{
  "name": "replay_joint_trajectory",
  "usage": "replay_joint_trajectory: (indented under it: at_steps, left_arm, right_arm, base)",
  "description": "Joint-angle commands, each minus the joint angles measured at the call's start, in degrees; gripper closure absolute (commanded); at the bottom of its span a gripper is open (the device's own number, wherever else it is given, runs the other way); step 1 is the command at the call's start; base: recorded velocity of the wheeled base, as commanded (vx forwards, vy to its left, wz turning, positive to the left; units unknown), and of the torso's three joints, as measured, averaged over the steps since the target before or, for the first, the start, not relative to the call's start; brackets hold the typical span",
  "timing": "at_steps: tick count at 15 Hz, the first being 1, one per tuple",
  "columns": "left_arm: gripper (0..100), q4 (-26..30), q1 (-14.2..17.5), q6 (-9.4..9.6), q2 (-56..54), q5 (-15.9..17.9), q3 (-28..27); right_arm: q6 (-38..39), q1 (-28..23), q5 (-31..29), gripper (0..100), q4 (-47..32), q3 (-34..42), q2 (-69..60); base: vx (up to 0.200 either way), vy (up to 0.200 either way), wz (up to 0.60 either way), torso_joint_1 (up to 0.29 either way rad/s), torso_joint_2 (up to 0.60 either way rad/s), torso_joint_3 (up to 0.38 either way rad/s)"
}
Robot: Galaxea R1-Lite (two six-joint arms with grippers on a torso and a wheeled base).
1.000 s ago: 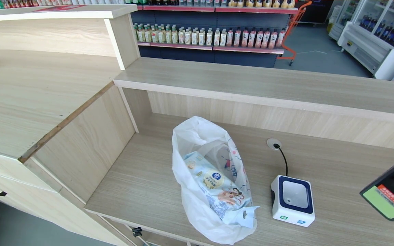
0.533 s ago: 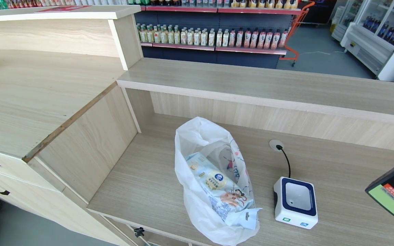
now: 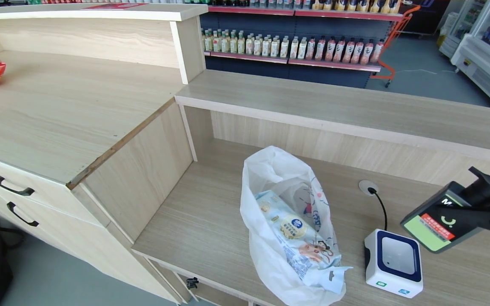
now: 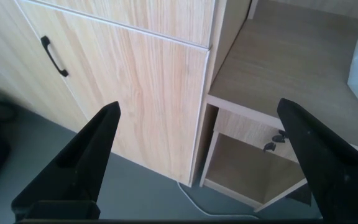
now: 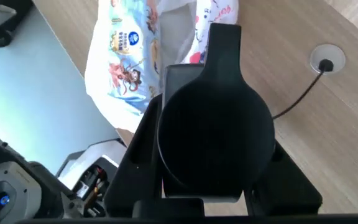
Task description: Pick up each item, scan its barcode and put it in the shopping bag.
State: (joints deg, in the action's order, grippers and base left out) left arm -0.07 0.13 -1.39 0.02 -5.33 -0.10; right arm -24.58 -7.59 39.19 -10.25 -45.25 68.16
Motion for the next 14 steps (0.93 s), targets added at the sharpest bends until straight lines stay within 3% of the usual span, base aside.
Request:
replay_joint_trajectory:
  at_steps: [1,5,7,14]
  left_arm:
    - [0,-0.01,0.04,-0.02,-0.02,-0.03,0.01]
    - [0,-0.01,0.04,-0.02,-0.02,-0.03,0.01]
    - [0,-0.01,0.04,-0.02,-0.02,0.05,0.01]
    - [0,-0.01,0.04,-0.02,-0.02,-0.03,0.01]
  right_arm:
    - [-0.12,-0.67,3.96,100,1.99,0.25,6.9]
    - [-5.04,-2.34,5.9,100,2.78,1.04,10.33]
    - [-11.2,-4.09,9.94,100,2.78,2.8,13.05]
    - [-16.03,-3.92,15.39,100,2.87,2.62,17.01]
  base:
    - [0.0,0.0,0.0,0.0,0.0,0.0]
    - [0.0,0.0,0.0,0.0,0.0,0.0]
    - [0.0,0.0,0.0,0.0,0.0,0.0]
    - [0.0,0.0,0.0,0.0,0.0,0.0]
